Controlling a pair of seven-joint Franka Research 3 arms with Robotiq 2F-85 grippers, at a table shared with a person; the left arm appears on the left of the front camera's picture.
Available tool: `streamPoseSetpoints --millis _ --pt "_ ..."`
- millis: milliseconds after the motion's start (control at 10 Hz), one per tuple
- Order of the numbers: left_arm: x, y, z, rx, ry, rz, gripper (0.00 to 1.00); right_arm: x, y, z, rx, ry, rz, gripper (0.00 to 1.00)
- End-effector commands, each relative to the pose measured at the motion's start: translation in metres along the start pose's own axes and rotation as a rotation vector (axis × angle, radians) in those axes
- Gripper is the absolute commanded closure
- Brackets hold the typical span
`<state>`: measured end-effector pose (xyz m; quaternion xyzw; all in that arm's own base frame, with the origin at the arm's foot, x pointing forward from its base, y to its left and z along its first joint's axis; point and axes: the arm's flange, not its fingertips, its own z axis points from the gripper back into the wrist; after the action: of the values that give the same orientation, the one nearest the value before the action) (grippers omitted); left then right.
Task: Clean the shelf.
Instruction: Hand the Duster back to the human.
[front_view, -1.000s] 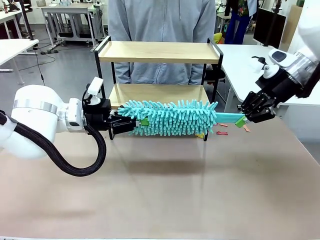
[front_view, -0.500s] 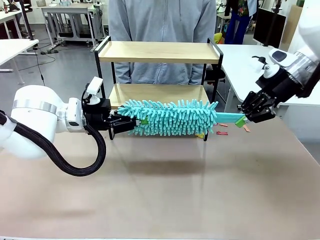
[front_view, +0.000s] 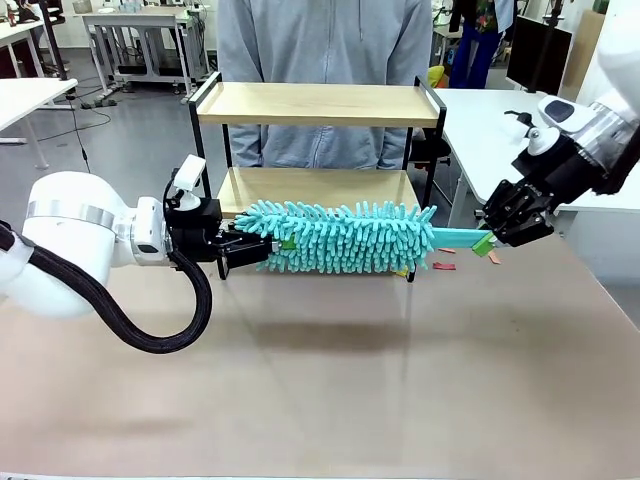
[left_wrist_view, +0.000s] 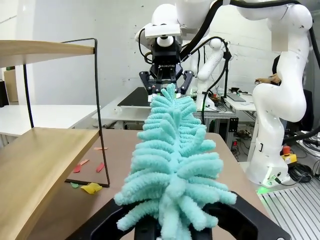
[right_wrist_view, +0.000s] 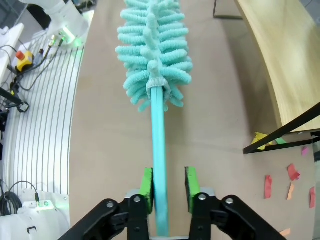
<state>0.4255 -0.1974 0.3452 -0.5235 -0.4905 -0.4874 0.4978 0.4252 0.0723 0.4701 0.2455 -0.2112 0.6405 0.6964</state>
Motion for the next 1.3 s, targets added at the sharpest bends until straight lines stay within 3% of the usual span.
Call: streamPoseSetpoints --millis 0,100,500,700,1000,1200 --pt "0.002 0.000 0.000 -0.002 -0.002 -0.005 1.00 -0.003 0.011 0.021 -0.017 -0.113 -0.003 0.24" --pt "0.002 0.000 0.000 -0.002 -0.002 -0.005 1.00 -0.009 0.017 0.036 -0.030 -0.175 -0.010 0.00" --pt "0.002 0.000 0.000 -0.002 -0.002 -0.005 1.00 -0.045 0.037 0.095 -0.114 -0.468 -0.076 0.00" --pt "0.002 0.000 0.000 -0.002 -0.002 -0.005 1.00 -0.074 0.046 0.116 -0.183 -0.562 -0.115 0.00" --pt "0.002 0.000 0.000 -0.002 -0.002 -0.005 1.00 -0.100 0.045 0.121 -0.204 -0.599 -0.156 0.00" --pt "0.002 0.000 0.000 -0.002 -0.002 -0.005 1.00 -0.091 0.049 0.130 -0.200 -0.563 -0.175 0.00"
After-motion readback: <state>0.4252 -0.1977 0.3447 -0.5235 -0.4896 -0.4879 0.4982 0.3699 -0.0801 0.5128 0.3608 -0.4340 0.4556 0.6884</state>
